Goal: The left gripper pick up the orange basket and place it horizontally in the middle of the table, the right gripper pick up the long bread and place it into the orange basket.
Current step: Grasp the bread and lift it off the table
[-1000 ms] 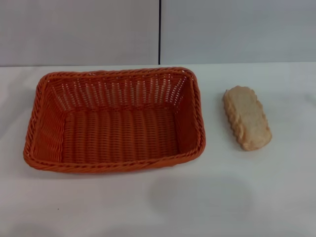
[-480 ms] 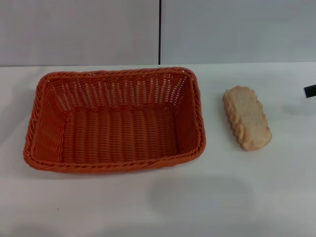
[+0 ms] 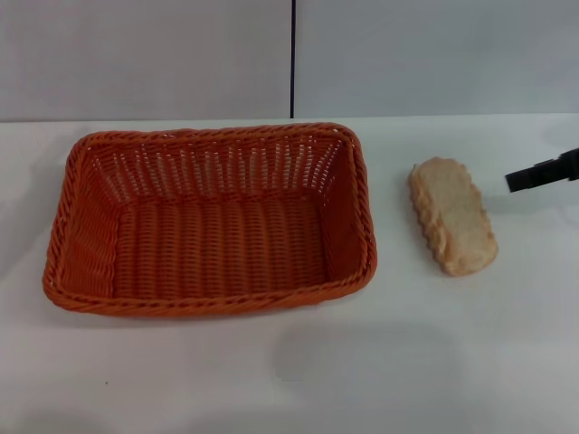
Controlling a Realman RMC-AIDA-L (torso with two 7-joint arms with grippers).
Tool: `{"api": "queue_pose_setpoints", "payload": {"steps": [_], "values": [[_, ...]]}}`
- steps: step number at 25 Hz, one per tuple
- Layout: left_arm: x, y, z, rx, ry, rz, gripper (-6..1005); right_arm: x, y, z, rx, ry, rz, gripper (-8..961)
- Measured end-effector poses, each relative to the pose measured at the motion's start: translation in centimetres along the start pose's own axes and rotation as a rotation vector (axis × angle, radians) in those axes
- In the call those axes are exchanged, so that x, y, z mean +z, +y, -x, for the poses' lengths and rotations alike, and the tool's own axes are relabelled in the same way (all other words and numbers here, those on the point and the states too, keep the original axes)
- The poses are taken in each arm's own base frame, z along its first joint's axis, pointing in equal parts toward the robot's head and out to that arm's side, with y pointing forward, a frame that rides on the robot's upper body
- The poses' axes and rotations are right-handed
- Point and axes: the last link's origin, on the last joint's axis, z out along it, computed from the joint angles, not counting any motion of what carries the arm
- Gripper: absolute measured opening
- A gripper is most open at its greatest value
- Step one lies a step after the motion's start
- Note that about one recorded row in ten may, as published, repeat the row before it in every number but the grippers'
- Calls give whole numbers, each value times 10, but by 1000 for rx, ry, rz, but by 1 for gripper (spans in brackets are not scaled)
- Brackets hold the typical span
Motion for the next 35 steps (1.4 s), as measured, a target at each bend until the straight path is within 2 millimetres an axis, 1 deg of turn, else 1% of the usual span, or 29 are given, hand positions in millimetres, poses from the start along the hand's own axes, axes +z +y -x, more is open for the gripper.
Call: {"api": "queue_pose_setpoints", "payload": {"steps": [9, 16, 27, 35], "values": [[-2, 3, 8, -26, 4, -10, 747, 36, 18, 5, -30, 60, 32, 690], [-4, 3, 8, -31, 15, -22, 743, 43, 23, 6, -54, 91, 34, 691], [-5, 3, 7, -32, 22, -28, 739, 48, 24, 7, -54, 99, 33, 690], [-5, 3, 8, -42, 31, -34, 737, 60, 31, 13, -58, 102, 45, 691]]}}
